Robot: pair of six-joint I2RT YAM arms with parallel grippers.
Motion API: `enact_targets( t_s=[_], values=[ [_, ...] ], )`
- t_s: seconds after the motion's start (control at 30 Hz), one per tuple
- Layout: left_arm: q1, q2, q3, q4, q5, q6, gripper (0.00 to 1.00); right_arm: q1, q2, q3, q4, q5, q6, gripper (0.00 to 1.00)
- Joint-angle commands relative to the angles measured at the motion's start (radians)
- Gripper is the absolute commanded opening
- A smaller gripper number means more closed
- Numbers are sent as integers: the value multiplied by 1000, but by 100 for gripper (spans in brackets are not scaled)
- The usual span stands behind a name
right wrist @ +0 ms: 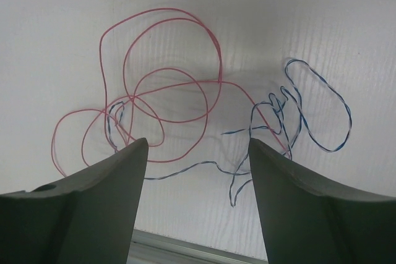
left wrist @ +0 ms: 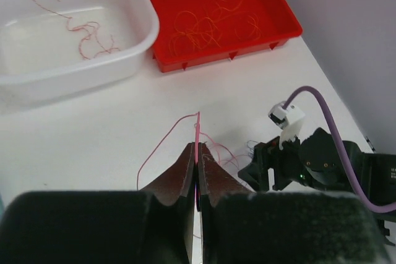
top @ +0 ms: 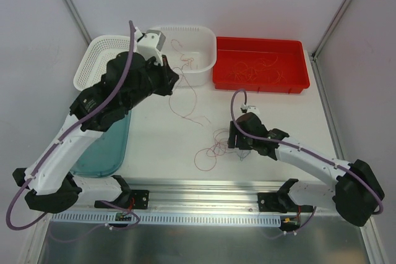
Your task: Untangle the cables
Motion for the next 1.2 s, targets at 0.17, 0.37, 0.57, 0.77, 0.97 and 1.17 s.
enact_targets(
  t_s=[0.17, 0.37, 0.57, 0.77, 0.97, 1.17],
  values=[
    [153, 24, 256, -215, -67, 147, 0, -20, 43, -54, 50, 13, 39, 69],
    [247, -3, 297, -250, -233, 260, 0, -43, -3, -79, 16, 13, 34, 69],
    [419, -37, 190, -256, -248, 306, 0, -37, -107, -53, -68, 48, 15, 70],
    [661, -66, 34, -253, -216, 302, 0, -19, -199, -50, -134, 91, 10, 70],
    [848, -74, -158, -195, -216, 265, 0, -13, -242, -64, -163, 98, 14, 71],
    [967, -42, -345, -140, -152, 182, 0, -11, -267, -61, -177, 107, 11, 71]
  ],
)
